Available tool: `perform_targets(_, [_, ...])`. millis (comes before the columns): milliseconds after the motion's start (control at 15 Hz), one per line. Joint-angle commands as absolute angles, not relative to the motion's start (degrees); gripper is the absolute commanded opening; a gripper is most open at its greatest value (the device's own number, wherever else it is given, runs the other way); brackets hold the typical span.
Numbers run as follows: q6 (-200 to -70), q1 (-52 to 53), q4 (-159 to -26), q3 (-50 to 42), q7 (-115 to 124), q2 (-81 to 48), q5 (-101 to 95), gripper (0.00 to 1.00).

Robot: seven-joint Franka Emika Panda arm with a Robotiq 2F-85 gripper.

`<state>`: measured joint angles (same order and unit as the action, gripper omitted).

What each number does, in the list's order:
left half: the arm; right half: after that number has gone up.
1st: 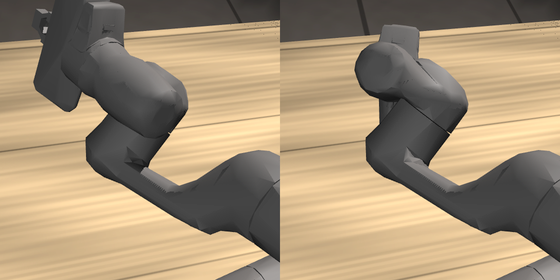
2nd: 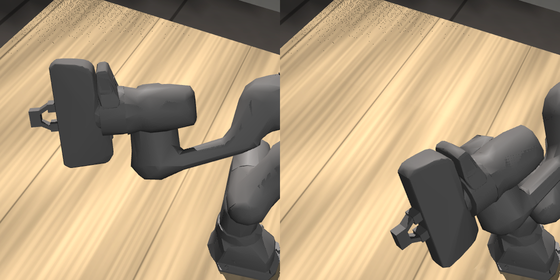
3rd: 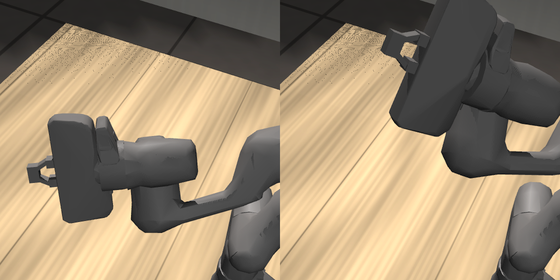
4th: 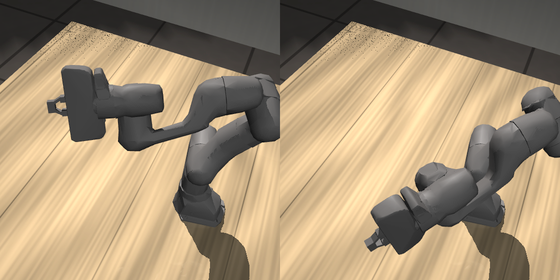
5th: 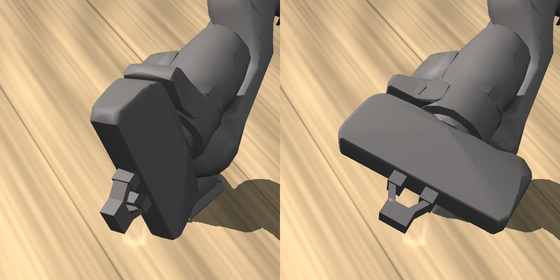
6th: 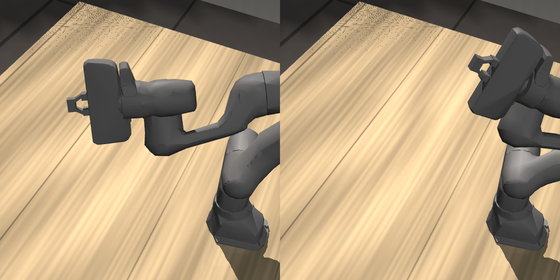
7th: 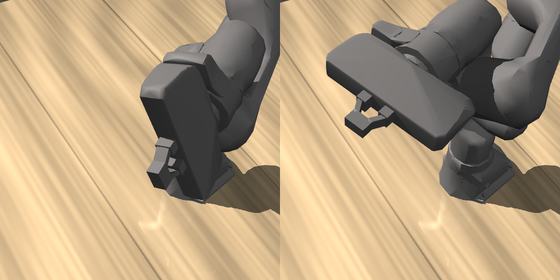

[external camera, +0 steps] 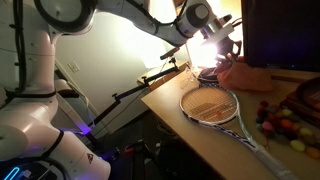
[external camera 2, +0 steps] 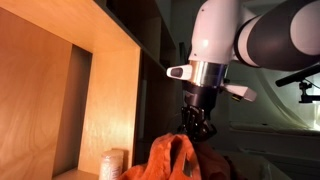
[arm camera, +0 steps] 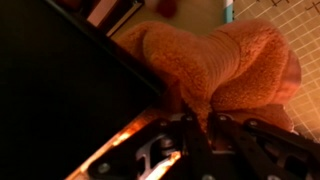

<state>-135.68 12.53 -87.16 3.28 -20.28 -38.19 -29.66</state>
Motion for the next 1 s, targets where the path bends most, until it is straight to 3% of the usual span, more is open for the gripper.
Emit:
perform_targets(0, [-134.1, 15.1, -83.5, 1.7, -18.7, -36.6, -32.3, 0.09])
perform_targets(933, [-134.0, 19.5, -69.7, 1.9, -20.5, -40.7, -39.3, 0.08])
